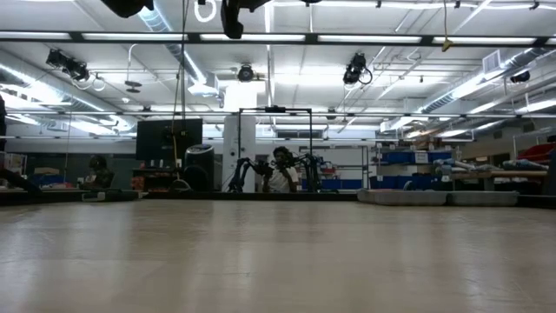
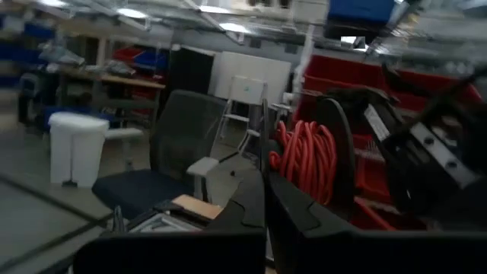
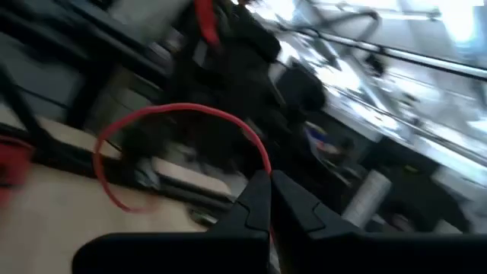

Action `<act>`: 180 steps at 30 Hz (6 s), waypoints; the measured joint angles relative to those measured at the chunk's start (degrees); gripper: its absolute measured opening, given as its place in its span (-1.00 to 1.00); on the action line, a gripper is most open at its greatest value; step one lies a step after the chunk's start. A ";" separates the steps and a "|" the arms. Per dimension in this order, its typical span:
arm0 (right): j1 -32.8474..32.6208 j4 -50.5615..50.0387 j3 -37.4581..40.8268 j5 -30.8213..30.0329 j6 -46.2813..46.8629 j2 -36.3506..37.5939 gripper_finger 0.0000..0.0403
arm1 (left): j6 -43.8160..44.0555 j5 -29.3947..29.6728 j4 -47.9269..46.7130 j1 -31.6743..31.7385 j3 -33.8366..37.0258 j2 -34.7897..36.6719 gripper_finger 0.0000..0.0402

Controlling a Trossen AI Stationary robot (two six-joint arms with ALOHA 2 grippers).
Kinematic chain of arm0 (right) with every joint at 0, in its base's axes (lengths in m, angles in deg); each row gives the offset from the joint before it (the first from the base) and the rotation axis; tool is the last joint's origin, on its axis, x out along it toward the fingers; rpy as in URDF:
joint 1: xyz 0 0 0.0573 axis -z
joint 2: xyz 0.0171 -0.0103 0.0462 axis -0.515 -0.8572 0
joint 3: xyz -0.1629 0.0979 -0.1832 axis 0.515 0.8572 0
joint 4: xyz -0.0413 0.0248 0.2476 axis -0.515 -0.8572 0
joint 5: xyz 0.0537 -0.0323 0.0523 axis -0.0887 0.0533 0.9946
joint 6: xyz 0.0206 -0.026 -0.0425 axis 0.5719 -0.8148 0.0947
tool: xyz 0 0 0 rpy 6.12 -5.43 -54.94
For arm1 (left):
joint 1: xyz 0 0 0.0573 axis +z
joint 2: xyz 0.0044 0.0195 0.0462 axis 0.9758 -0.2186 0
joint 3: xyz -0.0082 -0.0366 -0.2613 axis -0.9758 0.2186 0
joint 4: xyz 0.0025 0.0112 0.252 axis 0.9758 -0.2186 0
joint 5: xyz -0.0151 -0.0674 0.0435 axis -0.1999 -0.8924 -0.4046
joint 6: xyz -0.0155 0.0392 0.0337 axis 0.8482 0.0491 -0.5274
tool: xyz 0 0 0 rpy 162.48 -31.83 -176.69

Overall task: Coil cords
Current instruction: Coil the red cable wire onto the black spool

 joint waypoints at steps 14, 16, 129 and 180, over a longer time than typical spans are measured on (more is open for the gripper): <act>1.40 -6.66 1.69 1.95 6.82 0.02 -1.00 | 11.93 0.69 0.23 0.15 0.00 -0.02 -0.98; 2.25 -7.70 1.69 4.13 9.52 0.02 -1.00 | 13.94 0.65 0.23 0.45 0.00 -0.02 -0.98; 11.66 -46.85 -25.24 15.94 55.40 -0.40 -1.00 | 5.07 0.45 -3.46 0.79 0.00 -0.02 -0.98; -3.60 -61.51 -9.75 8.13 41.69 1.72 -0.11 | 4.97 -2.11 -0.64 -0.94 0.00 -0.04 -0.98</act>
